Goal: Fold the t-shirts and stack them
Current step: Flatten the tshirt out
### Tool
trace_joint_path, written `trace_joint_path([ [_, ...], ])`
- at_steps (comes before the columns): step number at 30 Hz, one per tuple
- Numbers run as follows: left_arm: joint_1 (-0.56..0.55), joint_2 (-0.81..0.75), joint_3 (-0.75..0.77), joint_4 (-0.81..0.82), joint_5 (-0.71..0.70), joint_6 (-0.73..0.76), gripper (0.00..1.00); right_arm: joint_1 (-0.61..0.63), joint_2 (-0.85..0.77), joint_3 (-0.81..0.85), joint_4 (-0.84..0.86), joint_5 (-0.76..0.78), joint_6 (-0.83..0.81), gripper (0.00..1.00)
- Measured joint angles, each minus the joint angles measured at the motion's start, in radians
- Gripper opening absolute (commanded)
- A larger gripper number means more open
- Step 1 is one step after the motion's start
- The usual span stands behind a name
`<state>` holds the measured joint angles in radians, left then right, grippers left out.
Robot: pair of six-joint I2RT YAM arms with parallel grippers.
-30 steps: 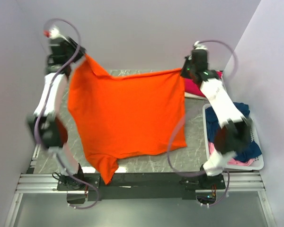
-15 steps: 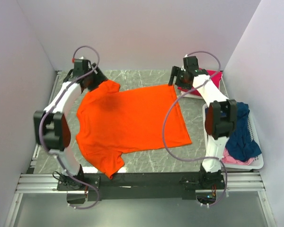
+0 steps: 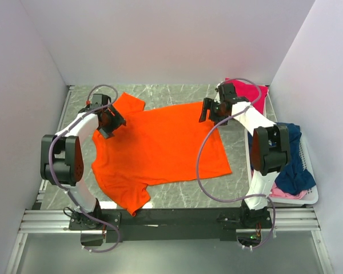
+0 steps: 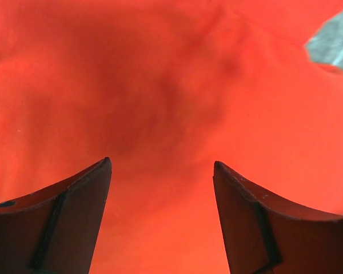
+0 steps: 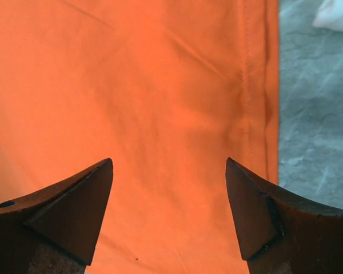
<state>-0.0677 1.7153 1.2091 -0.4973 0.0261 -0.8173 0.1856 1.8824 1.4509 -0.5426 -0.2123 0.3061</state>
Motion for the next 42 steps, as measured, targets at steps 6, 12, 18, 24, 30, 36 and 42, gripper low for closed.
trace_joint_path([
  [6,0.0,0.047,-0.016,-0.002,-0.01,0.004,0.78,0.0,0.045,0.012,-0.005,-0.054,-0.01,0.84],
  [12,0.0,0.134,-0.005,0.0,-0.039,0.027,0.78,0.0,0.136,0.023,-0.041,-0.085,-0.012,0.84],
  [18,0.0,0.225,0.123,-0.017,-0.047,0.058,0.78,0.0,0.206,0.104,-0.107,-0.077,-0.012,0.84],
  [24,0.0,0.323,0.259,-0.019,-0.035,0.099,0.77,-0.001,0.287,0.235,-0.178,-0.063,-0.012,0.84],
  [30,0.0,0.474,0.486,-0.026,-0.011,0.157,0.77,-0.005,0.373,0.379,-0.255,-0.062,-0.013,0.84],
  [36,0.0,0.57,0.65,-0.05,0.004,0.203,0.77,-0.006,0.427,0.478,-0.309,-0.071,-0.021,0.84],
  [42,0.0,0.564,0.673,-0.072,0.024,0.212,0.77,-0.007,0.439,0.516,-0.336,-0.101,-0.034,0.84],
])
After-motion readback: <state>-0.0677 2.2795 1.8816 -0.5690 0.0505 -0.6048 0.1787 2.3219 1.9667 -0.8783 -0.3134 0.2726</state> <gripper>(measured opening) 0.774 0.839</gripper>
